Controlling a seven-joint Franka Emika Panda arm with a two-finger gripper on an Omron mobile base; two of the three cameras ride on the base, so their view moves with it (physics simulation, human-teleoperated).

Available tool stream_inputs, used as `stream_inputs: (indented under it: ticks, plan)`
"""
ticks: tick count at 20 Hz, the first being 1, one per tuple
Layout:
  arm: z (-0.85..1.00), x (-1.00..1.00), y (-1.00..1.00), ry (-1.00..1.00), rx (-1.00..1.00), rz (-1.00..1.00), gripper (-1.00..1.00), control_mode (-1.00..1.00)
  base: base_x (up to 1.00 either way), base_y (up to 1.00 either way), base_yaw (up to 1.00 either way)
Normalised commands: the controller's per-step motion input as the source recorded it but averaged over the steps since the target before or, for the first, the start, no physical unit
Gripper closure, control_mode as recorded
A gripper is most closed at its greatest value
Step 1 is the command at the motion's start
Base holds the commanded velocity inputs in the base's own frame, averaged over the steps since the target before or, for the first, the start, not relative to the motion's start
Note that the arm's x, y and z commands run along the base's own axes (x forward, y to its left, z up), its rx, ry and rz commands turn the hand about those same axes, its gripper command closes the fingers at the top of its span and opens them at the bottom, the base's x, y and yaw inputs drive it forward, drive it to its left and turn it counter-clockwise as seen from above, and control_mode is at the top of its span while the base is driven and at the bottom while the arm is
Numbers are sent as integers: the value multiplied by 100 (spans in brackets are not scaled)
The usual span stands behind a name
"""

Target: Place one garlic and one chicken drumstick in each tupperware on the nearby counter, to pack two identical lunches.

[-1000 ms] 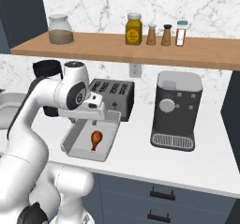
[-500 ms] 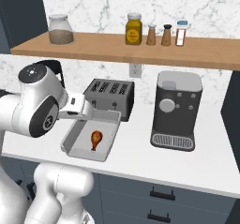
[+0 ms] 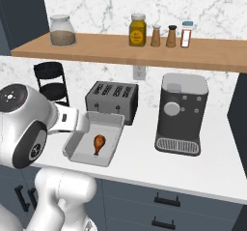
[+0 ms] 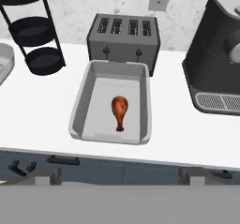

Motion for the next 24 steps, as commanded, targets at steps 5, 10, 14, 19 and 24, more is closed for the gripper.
stream_inputs:
  ticks: [5,10,14,19,24]
  plan:
    - [0,0,0,0,0,0,-100,-100,0,0,0]
    - [0,-6,0,0,0,0,-100,100,-13,-2,-2]
    - [0,0,0,0,0,0,-100,100,-81,-18,-16]
    - [0,0,0,0,0,0,-100,100,-76,-32,-27]
    - [0,0,0,0,0,0,-100,100,-42,-94,-43]
